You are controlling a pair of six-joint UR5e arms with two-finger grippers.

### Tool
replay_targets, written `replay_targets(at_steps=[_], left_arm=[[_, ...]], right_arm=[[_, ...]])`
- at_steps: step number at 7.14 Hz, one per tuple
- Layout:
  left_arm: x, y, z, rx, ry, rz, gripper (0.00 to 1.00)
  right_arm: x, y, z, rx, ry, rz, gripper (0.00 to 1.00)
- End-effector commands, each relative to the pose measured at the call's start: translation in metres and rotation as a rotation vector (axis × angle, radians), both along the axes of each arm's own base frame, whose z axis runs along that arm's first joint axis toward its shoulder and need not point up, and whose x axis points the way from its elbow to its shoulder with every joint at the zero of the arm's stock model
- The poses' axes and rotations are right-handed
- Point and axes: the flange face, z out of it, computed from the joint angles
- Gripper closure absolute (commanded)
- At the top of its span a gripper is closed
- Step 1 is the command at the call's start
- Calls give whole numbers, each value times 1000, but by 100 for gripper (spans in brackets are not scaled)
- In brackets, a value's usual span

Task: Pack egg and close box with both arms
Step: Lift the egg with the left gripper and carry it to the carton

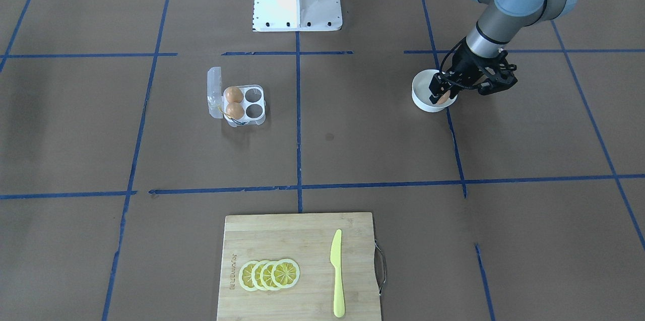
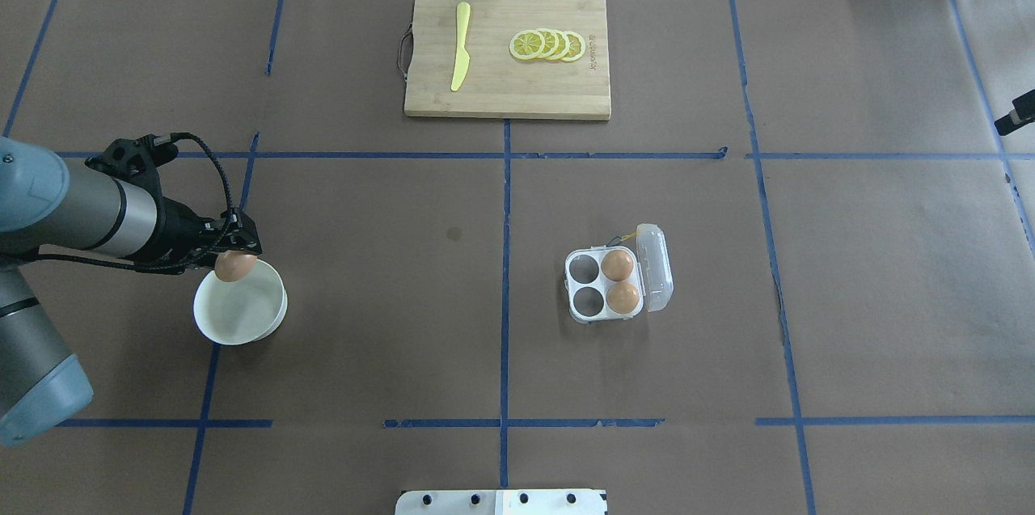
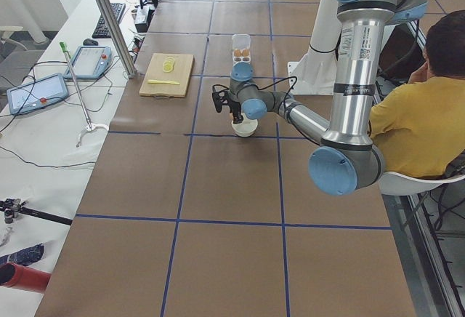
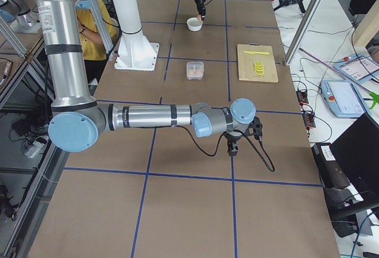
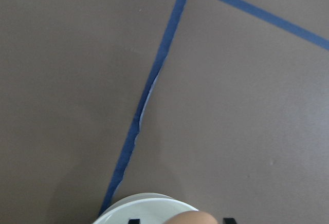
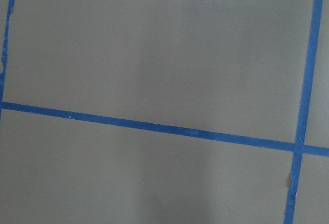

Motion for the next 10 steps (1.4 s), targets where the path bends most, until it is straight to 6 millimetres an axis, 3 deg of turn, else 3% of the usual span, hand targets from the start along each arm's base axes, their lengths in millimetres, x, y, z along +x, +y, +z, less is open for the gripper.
replay_targets(at_steps=[1, 2, 3, 4, 5, 6, 7, 8, 10], left_arm=[[38, -28, -93, 21, 27, 4, 100], [70, -43, -155, 20, 29, 18, 100], [98, -26, -182, 44, 62, 68, 100], [153, -8, -207, 61, 84, 136, 100], [220, -3, -234, 71, 103, 184, 100], [252, 13, -242, 108, 137, 200, 100], [278, 24, -253, 143, 155, 192, 100], [299, 22, -272, 144, 154, 195, 100], [306, 28, -275, 144, 159, 205, 100]], right_arm=[[0, 0, -1, 1, -1, 0, 0], [-1, 0, -1, 1, -1, -2, 0], [0, 0, -1, 1, -1, 0, 0], [-1, 0, -1, -1, -11, -4, 0], [-1, 1, -2, -3, -24, -6, 0], [-2, 1, -3, -4, -27, -7, 0], [-2, 1, -3, -4, -27, -7, 0], [-3, 1, -4, -1, -29, -9, 0], [-3, 2, -6, 2, -30, -10, 0]])
